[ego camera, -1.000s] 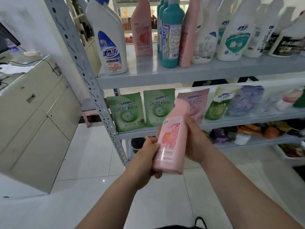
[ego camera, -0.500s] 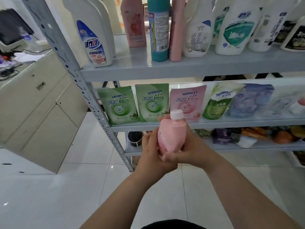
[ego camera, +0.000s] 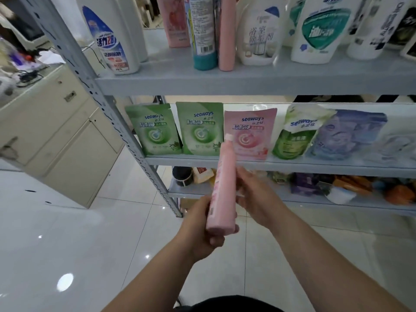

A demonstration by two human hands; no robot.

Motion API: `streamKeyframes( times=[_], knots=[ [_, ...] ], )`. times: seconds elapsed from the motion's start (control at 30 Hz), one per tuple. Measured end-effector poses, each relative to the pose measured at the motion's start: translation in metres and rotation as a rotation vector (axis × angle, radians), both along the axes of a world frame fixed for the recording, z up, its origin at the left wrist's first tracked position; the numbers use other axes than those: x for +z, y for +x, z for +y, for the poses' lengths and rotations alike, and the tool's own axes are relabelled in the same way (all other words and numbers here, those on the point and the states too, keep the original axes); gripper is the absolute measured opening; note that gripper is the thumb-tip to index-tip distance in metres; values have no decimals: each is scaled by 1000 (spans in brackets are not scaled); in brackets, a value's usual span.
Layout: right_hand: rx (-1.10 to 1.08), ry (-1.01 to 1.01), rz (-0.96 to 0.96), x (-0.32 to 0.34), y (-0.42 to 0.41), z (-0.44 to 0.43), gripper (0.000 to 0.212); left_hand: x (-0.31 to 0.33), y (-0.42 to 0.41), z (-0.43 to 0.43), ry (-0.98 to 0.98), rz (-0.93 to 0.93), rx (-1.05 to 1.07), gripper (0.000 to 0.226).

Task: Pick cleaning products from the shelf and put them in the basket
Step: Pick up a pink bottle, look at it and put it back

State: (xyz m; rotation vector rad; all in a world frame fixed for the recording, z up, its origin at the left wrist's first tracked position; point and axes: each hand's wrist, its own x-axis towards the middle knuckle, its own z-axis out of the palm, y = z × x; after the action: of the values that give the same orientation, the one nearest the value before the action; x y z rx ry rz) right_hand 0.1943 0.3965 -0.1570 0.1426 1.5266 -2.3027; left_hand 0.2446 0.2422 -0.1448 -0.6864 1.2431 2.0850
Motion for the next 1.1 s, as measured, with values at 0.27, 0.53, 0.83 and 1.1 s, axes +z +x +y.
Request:
streamKeyframes(
  times=[0.27,0.53,0.83,1.1],
  knots=[
    [4,-96,-260,-20,7,12,87,-2,12,23,297,-160,-44,62],
    [-95,-52,-26,-17,-9,10,69,-14,-3,-7,-148,278,-157,56],
    [-65,201,317,4,-11,-27,57,-25,-34,-64,-378,629,-247,58],
    [-109,330,333,17,-22,-61,69,-28,-53,-90,-206,580,-194,44]
  ],
)
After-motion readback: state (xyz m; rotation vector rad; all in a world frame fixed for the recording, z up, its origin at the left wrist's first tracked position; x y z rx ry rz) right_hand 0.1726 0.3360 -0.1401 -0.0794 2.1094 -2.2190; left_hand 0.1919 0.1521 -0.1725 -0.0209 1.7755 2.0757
